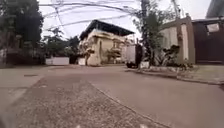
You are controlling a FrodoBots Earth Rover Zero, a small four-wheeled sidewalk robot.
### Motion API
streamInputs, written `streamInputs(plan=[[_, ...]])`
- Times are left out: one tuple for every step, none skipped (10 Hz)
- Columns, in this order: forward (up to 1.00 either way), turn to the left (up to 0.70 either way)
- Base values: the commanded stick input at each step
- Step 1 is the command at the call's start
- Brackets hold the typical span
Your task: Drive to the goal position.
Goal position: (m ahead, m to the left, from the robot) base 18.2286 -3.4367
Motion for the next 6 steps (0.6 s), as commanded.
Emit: streamInputs(plan=[[0.85, 0.0], [0.85, 0.0], [0.85, 0.0], [0.85, 0.0], [0.85, 0.0], [0.85, 0.0]])
